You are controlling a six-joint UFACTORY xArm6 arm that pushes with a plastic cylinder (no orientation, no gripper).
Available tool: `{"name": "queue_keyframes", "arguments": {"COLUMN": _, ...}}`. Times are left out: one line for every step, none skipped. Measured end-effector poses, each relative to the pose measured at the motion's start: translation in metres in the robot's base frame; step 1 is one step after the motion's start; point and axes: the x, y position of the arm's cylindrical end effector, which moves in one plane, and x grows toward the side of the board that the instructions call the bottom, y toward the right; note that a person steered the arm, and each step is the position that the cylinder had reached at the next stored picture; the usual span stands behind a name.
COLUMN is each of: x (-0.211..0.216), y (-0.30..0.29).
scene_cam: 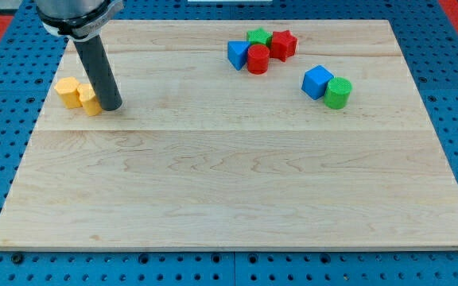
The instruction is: Push green star below the red circle
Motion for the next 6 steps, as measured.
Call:
{"name": "queue_keyframes", "arguments": {"x": 0.000, "y": 0.019}}
{"name": "queue_keyframes", "arguments": {"x": 0.000, "y": 0.019}}
{"name": "queue_keyframes", "arguments": {"x": 0.000, "y": 0.054}}
{"name": "queue_keyframes", "arguments": {"x": -0.011, "y": 0.120}}
{"name": "queue_keyframes", "arguments": {"x": -0.027, "y": 0.135}}
{"name": "queue_keyframes", "arguments": {"x": -0.068, "y": 0.121}}
